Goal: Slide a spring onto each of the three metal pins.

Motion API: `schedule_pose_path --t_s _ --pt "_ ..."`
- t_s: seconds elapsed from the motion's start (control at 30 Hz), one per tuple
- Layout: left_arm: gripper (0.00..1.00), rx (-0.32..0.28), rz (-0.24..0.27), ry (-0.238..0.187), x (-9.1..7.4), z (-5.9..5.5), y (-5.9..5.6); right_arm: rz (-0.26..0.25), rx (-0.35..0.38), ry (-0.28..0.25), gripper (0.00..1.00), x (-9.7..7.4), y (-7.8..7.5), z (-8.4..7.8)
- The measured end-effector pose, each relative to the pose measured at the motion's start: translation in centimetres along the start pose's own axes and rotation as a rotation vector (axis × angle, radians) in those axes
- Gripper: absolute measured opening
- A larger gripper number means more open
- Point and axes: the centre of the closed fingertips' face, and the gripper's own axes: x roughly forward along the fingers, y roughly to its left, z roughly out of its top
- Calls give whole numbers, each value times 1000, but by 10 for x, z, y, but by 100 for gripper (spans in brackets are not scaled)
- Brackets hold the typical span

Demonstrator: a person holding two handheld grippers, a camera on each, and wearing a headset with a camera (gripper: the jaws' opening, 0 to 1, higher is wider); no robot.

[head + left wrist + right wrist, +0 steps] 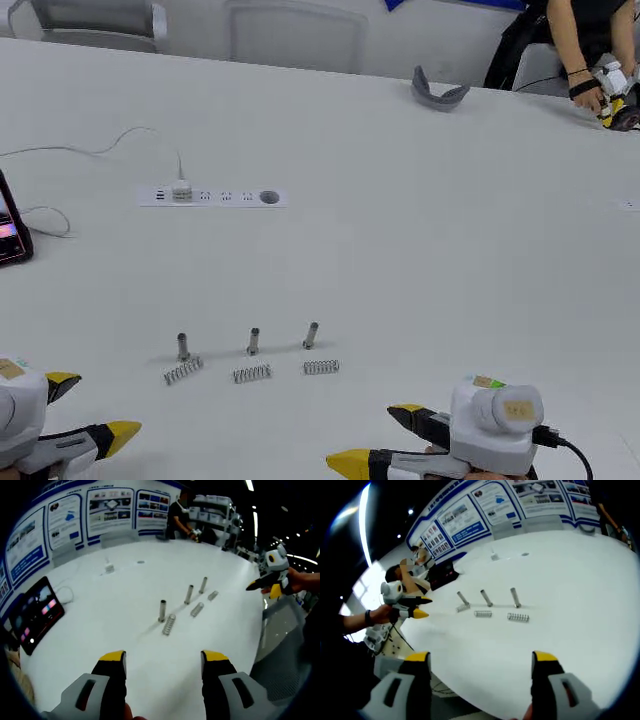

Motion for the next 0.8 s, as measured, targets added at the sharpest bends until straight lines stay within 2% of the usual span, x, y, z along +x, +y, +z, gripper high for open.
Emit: schedule_pose_path --t_s 0.43,0.8 --pt "68 -21 -5 -5 -7 -7 -6 -3 -8 9 84 1 -1 -1" --pt "71 -29 -4 -16 -8 0 -7 1 -8 13 84 0 -1 0"
